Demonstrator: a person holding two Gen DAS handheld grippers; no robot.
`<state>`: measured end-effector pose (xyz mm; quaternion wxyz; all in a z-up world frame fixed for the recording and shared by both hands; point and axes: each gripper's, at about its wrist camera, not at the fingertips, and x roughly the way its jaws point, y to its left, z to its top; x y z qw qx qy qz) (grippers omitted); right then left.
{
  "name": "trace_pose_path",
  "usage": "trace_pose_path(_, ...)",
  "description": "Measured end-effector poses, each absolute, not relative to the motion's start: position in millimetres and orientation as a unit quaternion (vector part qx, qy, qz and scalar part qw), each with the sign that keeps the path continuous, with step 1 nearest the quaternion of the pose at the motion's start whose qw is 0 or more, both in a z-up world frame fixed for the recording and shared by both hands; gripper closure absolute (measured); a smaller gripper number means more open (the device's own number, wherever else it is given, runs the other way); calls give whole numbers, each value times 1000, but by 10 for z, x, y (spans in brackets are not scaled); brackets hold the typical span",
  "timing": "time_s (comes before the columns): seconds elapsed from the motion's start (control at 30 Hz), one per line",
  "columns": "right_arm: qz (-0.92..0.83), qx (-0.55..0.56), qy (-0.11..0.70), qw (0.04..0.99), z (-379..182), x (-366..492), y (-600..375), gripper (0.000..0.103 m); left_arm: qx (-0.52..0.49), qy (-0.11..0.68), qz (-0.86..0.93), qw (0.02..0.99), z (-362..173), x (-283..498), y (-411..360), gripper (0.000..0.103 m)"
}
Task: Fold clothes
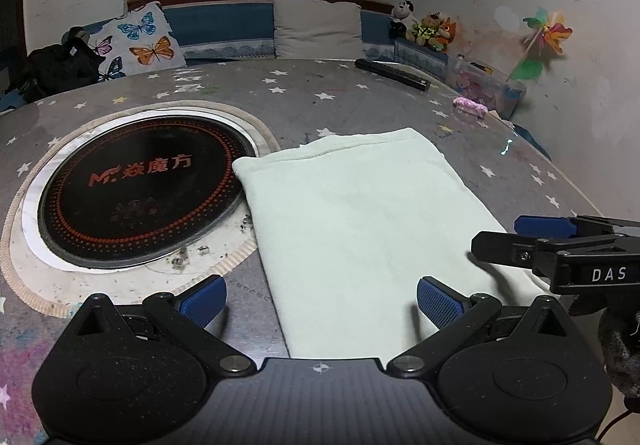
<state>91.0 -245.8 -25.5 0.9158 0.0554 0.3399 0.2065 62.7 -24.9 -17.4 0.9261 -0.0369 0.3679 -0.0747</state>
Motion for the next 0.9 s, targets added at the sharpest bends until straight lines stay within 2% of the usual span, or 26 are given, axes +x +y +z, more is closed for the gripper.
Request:
trace_pose_path(0.57, 207, 57, 349, 912, -310, 873, -2494, 4, -30, 380, -74, 922, -202, 663, -276, 0)
trace_pose_path(0.7, 205, 58, 349, 913, -305, 911, -2490, 6, -38, 380, -64, 922, -196, 686, -207, 0)
trace_pose_path(0.9, 210, 66, 351, 910, -305, 992, -2490, 14, -43, 376, -55, 924, -167, 730, -160, 1)
